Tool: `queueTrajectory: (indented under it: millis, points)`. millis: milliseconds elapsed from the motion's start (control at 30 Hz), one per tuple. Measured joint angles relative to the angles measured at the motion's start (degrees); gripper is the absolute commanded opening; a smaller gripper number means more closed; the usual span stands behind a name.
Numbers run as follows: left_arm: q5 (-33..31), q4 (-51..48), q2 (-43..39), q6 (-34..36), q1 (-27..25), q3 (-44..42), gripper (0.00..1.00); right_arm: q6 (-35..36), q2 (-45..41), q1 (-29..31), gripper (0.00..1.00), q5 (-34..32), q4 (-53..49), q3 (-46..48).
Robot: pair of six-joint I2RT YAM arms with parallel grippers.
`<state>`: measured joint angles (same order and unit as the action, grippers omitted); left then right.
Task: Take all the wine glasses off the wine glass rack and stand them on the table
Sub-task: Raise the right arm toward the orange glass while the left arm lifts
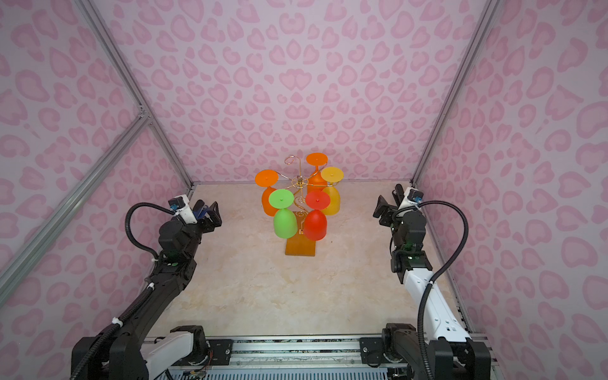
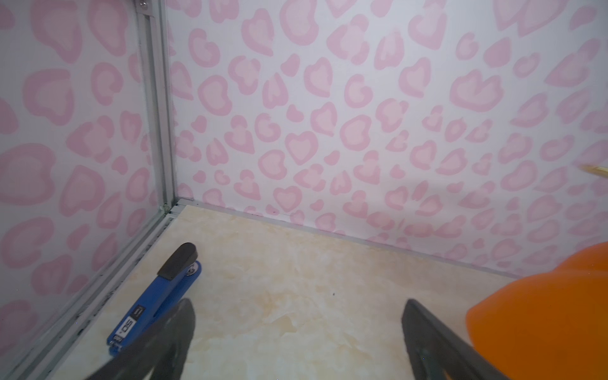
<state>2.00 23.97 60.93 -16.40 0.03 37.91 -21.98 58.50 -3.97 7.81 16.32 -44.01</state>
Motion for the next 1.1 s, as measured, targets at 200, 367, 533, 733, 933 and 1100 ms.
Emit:
queueTrajectory:
  millis: [200,367,533,733,933,1100]
  points:
    - [9.7,-5.4,-2.2,-7.7,0.0,3.7,0.98,-12.2,4.3,-3.9,0.97,11.4,-2.0,-12.6]
    - [16.9,-6.7,-2.6,-12.0,0.0,4.7,0.98,-25.4,16.7,-5.2,0.95,24.0,2.9,-23.1]
    - [22.3,-6.4,-2.7,-15.5,0.1,4.7,0.96,-36.5,30.1,-4.2,0.92,33.8,9.9,-34.1]
    - [26.4,-6.1,-4.1,-17.0,0.1,4.7,0.95,-42.1,41.3,0.3,0.91,41.5,10.6,-47.5]
    - [28.2,-6.2,-5.5,-17.2,0.1,4.7,0.95,-32.9,49.1,4.7,0.91,44.9,-7.6,-64.1]
    - [28.4,-6.3,-5.6,-17.0,0.1,4.7,0.95,-26.0,54.5,5.4,0.84,45.8,-22.0,-73.2]
